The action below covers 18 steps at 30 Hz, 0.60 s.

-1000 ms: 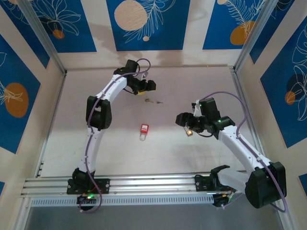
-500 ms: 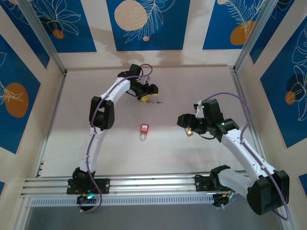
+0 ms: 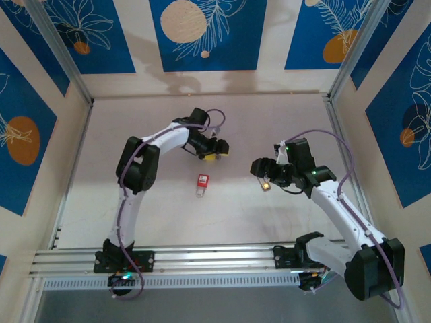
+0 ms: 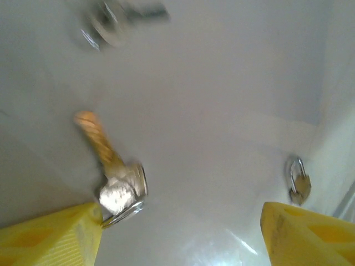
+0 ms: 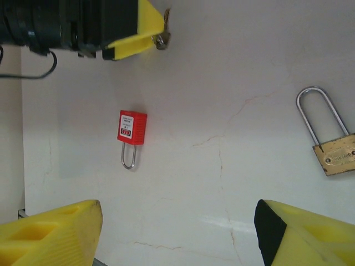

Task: Unlock with the key

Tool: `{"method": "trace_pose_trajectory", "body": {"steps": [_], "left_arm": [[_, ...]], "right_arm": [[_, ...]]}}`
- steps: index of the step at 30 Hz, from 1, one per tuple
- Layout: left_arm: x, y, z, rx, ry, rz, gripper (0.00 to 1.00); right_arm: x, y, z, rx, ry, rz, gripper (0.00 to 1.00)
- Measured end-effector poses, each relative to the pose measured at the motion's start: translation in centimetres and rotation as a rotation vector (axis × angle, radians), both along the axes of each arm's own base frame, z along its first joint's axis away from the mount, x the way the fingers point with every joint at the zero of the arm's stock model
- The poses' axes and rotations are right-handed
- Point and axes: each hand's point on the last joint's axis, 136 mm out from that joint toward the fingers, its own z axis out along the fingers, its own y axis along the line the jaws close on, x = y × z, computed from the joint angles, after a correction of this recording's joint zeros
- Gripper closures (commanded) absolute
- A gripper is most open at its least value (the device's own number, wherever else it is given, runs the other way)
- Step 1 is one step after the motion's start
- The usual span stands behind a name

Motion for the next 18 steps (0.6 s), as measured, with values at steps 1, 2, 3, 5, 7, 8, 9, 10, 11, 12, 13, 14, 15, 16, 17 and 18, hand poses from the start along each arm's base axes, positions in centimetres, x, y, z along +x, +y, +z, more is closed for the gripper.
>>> {"method": "trace_pose_trajectory", "body": {"steps": [1,2,3,5,7,8,9,10,11,12,13,14,15,16,17,18], "left_arm": [[-1.2,-0.5,-0.1,-0.002,0.009,-0.013,0.26],[-2.3,-0.8,-0.1,-0.006,0.012,-0.025,0.26],[-2.7,-1.0,-0.1,-0.007,0.004,-0.028,0.26],[-3.9,-1.1,0.6,-0.017,0.005,-0.029,0.25],[-3.9,-0.5,1.8,-0.022,-0.012,-0.016,0.25],[-3.5,0.0,2.8,-0.026,-0.03,-0.002,0.25],[-2.9,0.6,3.9,-0.032,-0.054,0.016,0.25],[-2.2,1.4,5.2,-0.037,-0.081,0.043,0.24],[-1.4,2.3,6.5,-0.043,-0.109,0.071,0.24],[-0.7,3.4,7.9,-0.045,-0.139,0.103,0.23],[0.2,4.8,9.4,-0.045,-0.173,0.141,0.23],[0.9,6.3,10.8,-0.038,-0.205,0.18,0.23],[1.5,7.6,11.9,-0.031,-0.232,0.213,0.23],[2.0,8.9,12.9,-0.021,-0.257,0.247,0.23],[2.4,10.3,13.8,-0.006,-0.281,0.281,0.23],[2.7,11.4,14.3,0.01,-0.298,0.308,0.23]], "right_arm": [[0.1,0.0,-0.2,-0.001,0.006,0.0,0.26],[0.3,0.1,-0.5,-0.004,0.014,0.002,0.26],[0.4,0.1,-0.9,-0.007,0.023,0.002,0.27],[0.7,0.3,-1.8,-0.021,0.052,0.006,0.28],[1.1,0.5,-2.6,-0.045,0.079,0.013,0.29],[1.4,0.7,-2.9,-0.061,0.087,0.019,0.31],[1.7,1.0,-3.1,-0.076,0.094,0.028,0.32],[2.2,1.4,-3.3,-0.095,0.1,0.037,0.35],[2.7,2.0,-3.4,-0.113,0.102,0.048,0.38],[3.3,2.6,-3.5,-0.128,0.103,0.061,0.41],[3.8,3.3,-3.6,-0.141,0.102,0.076,0.44],[4.5,4.0,-3.7,-0.154,0.103,0.086,0.46],[5.0,4.7,-3.7,-0.165,0.102,0.094,0.47],[5.6,5.4,-3.9,-0.175,0.103,0.099,0.48],[6.3,6.0,-4.1,-0.187,0.104,0.101,0.49],[6.9,6.6,-4.3,-0.198,0.109,0.102,0.5]]}}
